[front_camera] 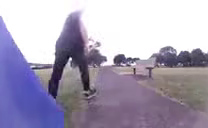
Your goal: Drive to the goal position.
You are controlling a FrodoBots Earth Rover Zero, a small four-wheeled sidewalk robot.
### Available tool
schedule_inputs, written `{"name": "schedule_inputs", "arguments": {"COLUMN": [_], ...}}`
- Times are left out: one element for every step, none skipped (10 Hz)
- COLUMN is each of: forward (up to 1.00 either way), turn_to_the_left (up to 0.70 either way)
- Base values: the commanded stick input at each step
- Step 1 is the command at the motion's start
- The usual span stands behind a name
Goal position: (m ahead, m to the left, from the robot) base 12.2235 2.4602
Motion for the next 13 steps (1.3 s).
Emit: {"name": "schedule_inputs", "arguments": {"forward": [0.7,0.7,0.7,0.7,0.7,0.0,0.0,0.7,0.7,0.7,0.7,0.7,0.7], "turn_to_the_left": [0.0,0.0,0.0,0.0,0.0,0.0,0.0,0.0,0.0,0.0,0.0,0.0,0.0]}}
